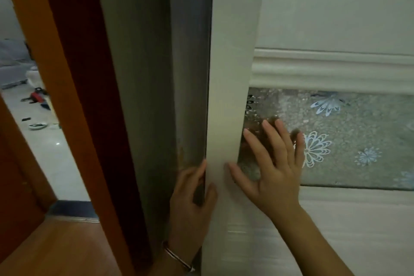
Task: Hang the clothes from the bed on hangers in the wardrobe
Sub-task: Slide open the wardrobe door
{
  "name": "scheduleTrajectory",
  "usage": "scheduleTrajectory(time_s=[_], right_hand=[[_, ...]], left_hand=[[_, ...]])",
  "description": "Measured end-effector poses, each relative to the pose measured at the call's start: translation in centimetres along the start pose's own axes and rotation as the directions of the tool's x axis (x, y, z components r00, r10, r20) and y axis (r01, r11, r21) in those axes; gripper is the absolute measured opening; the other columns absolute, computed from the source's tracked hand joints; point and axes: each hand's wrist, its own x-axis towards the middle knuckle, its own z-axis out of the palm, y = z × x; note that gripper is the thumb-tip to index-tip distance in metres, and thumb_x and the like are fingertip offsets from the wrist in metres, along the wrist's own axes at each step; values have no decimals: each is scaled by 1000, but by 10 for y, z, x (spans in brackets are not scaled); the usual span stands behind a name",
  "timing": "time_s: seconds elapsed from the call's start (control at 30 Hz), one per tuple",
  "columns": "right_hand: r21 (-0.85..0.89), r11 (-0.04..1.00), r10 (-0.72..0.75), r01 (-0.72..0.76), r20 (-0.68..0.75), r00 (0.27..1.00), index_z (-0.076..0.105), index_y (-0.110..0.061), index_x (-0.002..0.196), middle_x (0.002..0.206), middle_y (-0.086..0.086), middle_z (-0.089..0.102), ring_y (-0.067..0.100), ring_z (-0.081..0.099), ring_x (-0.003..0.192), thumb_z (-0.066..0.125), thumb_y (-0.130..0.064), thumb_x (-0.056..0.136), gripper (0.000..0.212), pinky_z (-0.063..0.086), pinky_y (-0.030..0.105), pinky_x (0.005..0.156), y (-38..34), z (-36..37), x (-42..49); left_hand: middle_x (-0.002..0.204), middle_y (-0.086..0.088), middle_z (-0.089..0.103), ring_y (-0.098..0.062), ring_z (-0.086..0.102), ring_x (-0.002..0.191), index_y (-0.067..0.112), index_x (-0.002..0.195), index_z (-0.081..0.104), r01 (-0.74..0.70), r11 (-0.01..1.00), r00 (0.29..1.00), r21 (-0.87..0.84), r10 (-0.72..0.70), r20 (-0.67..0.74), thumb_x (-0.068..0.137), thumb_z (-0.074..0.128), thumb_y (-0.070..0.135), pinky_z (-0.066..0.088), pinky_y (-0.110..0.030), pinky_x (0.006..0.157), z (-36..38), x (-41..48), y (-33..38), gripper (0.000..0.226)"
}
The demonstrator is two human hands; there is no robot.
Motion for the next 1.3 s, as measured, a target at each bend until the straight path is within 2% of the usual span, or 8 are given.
scheduleTrajectory(time_s=[0.23, 0.37, 0.53, 0.7, 0.8, 0.87, 1.17, 1.3], right_hand=[[-80, 962, 263, -259, 31, 964, 45, -15, 125, 138, 9, 37, 32, 35, 133, 56, -57, 80, 63, 36, 50, 106, 60, -42, -18], [-67, 926, 377, -373, 81, 922, 40, -10, 131, 139, 6, 37, 29, 34, 135, 52, -57, 83, 68, 32, 43, 111, 90, -66, -28], [-22, 852, 519, -522, 158, 840, 31, -16, 139, 144, -6, 32, 14, 26, 140, 55, -60, 78, 78, 24, 23, 115, 133, -93, -36], [-28, 818, 569, -575, 186, 801, 25, -25, 139, 146, -4, 30, 9, 22, 140, 64, -50, 72, 82, 14, 4, 110, 181, -112, -45], [-16, 804, 587, -594, 177, 790, 23, -27, 140, 146, -8, 27, 5, 19, 141, 64, -48, 71, 82, 13, 1, 109, 212, -123, -51], [-9, 797, 595, -604, 181, 783, 20, -30, 140, 147, -13, 24, 2, 16, 141, 63, -49, 71, 83, 12, 0, 108, 234, -132, -55], [-21, 774, 628, -633, 150, 763, 22, -23, 140, 150, -3, 27, 12, 19, 143, 63, -42, 72, 82, 19, 27, 116, 333, -167, -73], [-69, 798, 600, -598, 177, 780, 22, -26, 140, 148, -8, 26, 9, 18, 143, 64, -46, 71, 83, 16, 16, 116, 353, -176, -78]], left_hand=[[121, 48, 34, 14, 43, 116, 50, 125, 39, -138, 983, 921, -121, 172, 350, 77, 52, 43, 39, -10, 99, 74, 14, 10, 50], [124, 49, 31, 10, 43, 121, 74, 115, 29, -78, 967, 866, -242, 186, 464, 76, 53, 43, 42, -11, 98, 129, 10, 23, 55], [101, 45, 49, 32, 45, 96, 70, 111, 26, 90, 946, 835, -312, 99, 541, 76, 69, 24, 43, 1, 85, 188, 3, 41, 72], [104, 37, 45, 34, 46, 91, 55, 113, 31, 188, 931, 821, -313, 27, 570, 46, 49, 86, 39, 9, 76, 243, -4, 60, 76], [92, 33, 60, 27, 53, 91, 71, 100, 40, 201, 927, 822, -318, 17, 570, 67, 76, 28, 43, 6, 74, 281, -11, 69, 65], [95, 17, 65, 30, 54, 78, 58, 108, 45, 198, 926, 830, -320, 15, 557, 69, 75, 3, 45, 4, 72, 306, -15, 74, 74], [96, 26, 56, 26, 56, 84, 50, 96, 45, 191, 907, 797, -374, 79, 599, 71, 72, 2, 47, 1, 73, 406, -30, 121, 61], [94, 22, 56, 11, 62, 82, 37, 107, 52, 240, 908, 803, -343, 13, 596, 68, 74, 0, 53, -12, 78, 425, -33, 123, 58]])
